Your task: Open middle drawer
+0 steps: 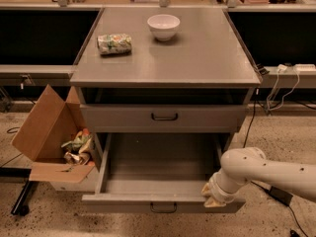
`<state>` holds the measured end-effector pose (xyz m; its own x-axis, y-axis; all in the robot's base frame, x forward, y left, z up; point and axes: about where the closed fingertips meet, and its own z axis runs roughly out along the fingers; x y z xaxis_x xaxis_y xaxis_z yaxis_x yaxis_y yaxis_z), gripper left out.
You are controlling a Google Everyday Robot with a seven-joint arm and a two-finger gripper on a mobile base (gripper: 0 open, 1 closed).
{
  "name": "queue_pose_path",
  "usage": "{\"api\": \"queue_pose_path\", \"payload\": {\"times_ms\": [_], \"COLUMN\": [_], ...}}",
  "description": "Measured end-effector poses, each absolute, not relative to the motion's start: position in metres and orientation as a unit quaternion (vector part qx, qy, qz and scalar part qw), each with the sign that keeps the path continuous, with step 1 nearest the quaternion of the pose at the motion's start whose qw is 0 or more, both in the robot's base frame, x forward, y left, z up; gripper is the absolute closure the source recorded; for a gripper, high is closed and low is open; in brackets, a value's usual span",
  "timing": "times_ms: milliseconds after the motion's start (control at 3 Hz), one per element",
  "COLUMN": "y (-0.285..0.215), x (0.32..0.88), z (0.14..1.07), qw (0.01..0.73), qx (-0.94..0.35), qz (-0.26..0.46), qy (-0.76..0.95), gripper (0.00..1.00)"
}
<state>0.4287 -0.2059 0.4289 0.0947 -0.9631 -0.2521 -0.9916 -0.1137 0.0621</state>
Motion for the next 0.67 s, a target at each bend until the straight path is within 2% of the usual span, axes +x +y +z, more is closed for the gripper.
{"api": "queue_pose_path", "payload": {"times_ms": [333, 667], "y": [-0.2046, -0.2046], "x": [0.4174, 0.4174], "z": [0.4317, 0.4319], "qw": [0.061, 0.062], "qx": [-0.738, -0.738], "qz": [0.120, 0.120], "qy": [0.662, 0.662], "gripper": [0.00, 0.00]}}
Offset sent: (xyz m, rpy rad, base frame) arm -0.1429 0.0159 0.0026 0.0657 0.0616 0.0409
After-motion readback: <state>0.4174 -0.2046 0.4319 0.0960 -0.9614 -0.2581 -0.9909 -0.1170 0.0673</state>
